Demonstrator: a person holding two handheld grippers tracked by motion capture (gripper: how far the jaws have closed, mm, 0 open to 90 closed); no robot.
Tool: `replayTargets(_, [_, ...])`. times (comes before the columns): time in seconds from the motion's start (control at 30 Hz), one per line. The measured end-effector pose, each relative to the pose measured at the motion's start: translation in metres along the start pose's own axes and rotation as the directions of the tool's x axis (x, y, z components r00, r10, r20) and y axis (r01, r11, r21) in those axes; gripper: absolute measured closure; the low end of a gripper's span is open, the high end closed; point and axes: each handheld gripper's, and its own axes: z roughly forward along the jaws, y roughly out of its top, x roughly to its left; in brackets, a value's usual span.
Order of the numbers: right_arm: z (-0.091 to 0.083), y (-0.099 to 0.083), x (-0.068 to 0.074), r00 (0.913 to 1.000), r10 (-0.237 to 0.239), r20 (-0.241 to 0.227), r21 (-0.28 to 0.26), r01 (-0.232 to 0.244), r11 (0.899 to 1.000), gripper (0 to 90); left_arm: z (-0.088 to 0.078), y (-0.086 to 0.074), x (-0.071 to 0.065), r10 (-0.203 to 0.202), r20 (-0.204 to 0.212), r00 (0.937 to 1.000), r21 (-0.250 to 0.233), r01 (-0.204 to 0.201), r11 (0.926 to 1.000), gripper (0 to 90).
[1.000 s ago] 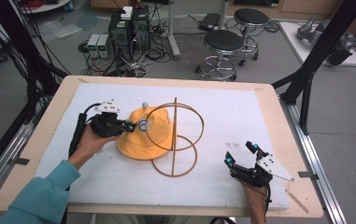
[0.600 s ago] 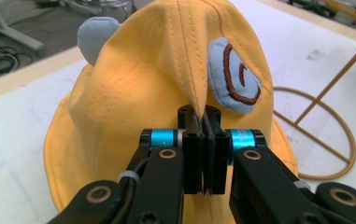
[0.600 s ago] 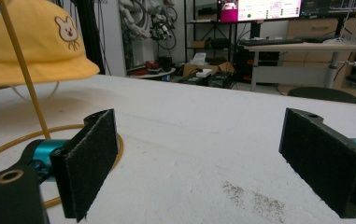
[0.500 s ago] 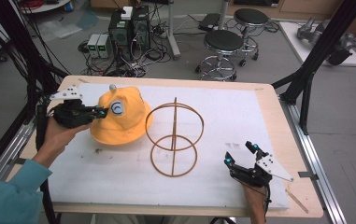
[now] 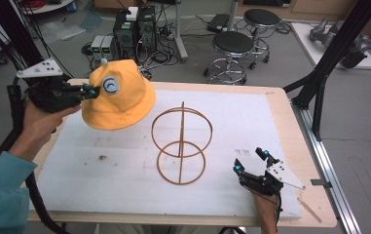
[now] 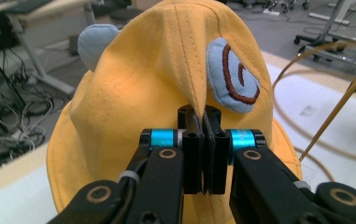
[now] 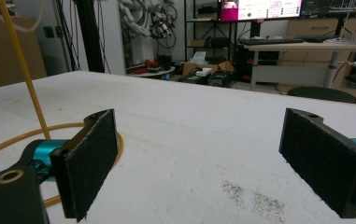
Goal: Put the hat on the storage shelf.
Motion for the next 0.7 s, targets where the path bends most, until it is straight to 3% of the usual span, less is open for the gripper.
replayTargets(0.17, [0.0, 0.0, 0.0, 1.0, -0.001, 0.001, -0.001, 0.001, 1.0, 10.7, -0.009, 0.026, -0.012, 0.018, 0.025, 0.9995, -0.038, -0.017, 0.9991, 87.4])
replayTargets(0.3, [0.0, 0.0, 0.0, 1.0, 0.0, 0.002, -0.001, 0.0, 1.0, 10.7, -0.006, 0.037, -0.029, 0.032, 0.08, 0.9963, -0.048, -0.028, 0.9985, 87.4])
replayTargets(0.5, [0.0, 0.0, 0.001, 1.0, -0.007, 0.002, 0.005, 0.007, 1.0, 10.7, 0.006, 0.051, -0.052, 0.044, 0.162, 0.9859, -0.076, -0.032, 0.9966, 87.4])
replayTargets(0.7, [0.001, 0.0, 0.002, 1.0, 0.0, 0.001, 0.009, 0.0, 1.0, 10.7, 0.022, 0.057, -0.076, 0.062, 0.242, 0.9684, -0.078, -0.045, 0.9959, 87.4])
